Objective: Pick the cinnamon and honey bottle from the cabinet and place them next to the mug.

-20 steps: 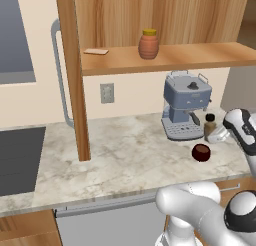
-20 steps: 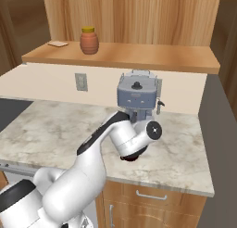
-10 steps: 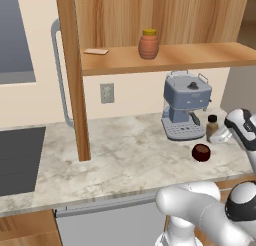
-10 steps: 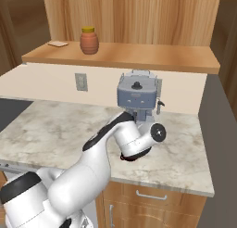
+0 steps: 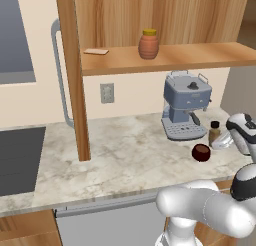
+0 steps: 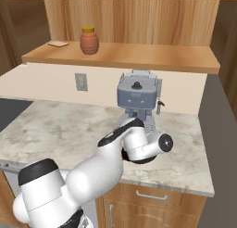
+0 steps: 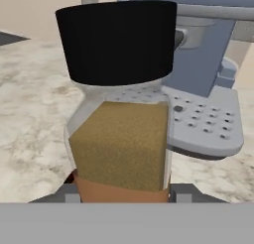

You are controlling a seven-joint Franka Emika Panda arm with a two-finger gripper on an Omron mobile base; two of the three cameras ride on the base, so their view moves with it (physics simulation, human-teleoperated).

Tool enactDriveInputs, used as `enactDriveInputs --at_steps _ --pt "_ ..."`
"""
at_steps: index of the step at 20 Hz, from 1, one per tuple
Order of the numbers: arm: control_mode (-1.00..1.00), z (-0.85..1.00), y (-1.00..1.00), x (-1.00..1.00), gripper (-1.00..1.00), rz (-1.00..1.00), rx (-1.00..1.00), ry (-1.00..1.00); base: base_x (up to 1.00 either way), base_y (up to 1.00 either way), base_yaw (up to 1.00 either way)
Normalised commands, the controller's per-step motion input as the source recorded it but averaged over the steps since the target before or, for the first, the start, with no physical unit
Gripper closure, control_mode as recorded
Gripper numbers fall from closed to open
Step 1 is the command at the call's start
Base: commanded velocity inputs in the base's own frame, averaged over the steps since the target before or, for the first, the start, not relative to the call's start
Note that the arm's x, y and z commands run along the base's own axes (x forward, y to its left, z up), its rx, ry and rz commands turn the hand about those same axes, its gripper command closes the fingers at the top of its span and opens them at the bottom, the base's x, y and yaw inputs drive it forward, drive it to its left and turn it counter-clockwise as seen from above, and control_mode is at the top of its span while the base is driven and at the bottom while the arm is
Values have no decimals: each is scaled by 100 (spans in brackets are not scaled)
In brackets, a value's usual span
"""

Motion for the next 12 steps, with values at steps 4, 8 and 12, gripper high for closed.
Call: enactDriveInputs --at_steps 4,8,12 --pt "-100 0 -31 0 100 0 11 0 0 0 0" --pt "-100 -4 -7 0 100 0 7 0 0 0 0" --pt "-100 -27 -18 0 100 0 6 0 0 0 0"
